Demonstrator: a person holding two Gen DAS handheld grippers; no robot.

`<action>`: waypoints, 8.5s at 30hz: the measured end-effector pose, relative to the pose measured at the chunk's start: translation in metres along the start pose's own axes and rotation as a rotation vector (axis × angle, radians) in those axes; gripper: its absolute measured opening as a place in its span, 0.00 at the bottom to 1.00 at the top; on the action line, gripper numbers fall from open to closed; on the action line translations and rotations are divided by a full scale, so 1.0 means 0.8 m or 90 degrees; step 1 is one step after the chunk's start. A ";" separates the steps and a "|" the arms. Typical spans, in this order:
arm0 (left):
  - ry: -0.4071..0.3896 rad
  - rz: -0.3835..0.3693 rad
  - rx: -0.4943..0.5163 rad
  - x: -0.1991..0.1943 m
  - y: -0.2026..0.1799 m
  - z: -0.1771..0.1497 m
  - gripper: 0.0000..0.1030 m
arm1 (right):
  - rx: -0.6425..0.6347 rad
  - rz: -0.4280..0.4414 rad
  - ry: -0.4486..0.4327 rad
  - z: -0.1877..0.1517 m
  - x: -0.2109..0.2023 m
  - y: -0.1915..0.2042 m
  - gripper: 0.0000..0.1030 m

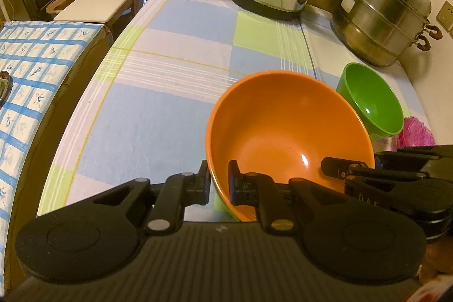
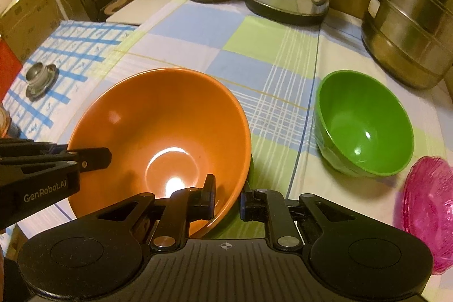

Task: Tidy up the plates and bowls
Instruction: 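Carry the orange bowl with both grippers over the green bowl by the table edge, then lower the orange bowl into the green bowl and open both grippers, then withdraw both grippers and move them to the other green bowl, then close both grippers on the rim of the green bowl, then lift the green bowl with both grippers toward the orange-in-green bowl stack, then lower the green bowl onto the orange bowl with both grippers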

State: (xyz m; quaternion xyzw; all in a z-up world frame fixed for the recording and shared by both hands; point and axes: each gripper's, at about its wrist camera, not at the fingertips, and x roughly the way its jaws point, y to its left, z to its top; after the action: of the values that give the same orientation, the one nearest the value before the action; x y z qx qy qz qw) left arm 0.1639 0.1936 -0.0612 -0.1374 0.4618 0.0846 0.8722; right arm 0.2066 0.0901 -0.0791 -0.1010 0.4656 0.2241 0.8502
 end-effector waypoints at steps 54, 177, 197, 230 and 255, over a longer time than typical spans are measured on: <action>-0.072 -0.031 -0.004 -0.062 -0.029 -0.018 0.15 | 0.121 0.070 -0.061 -0.042 -0.075 -0.065 0.33; 0.064 -0.112 0.171 0.080 -0.240 0.100 0.06 | 0.325 0.002 -0.054 -0.010 -0.049 -0.296 0.09; -0.005 -0.128 0.154 -0.069 -0.224 -0.002 0.06 | 0.298 -0.016 -0.130 -0.108 -0.188 -0.217 0.09; -0.047 -0.069 0.036 -0.178 -0.091 -0.118 0.06 | 0.179 0.061 -0.121 -0.159 -0.213 -0.074 0.10; -0.073 -0.045 0.027 -0.161 -0.036 -0.014 0.06 | 0.145 0.081 -0.132 -0.046 -0.170 -0.041 0.10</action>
State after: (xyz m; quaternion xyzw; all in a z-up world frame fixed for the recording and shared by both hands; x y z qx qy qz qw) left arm 0.0914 0.1606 0.0441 -0.1298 0.4074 0.0519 0.9025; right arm 0.1311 0.0084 0.0138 0.0496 0.4035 0.2323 0.8836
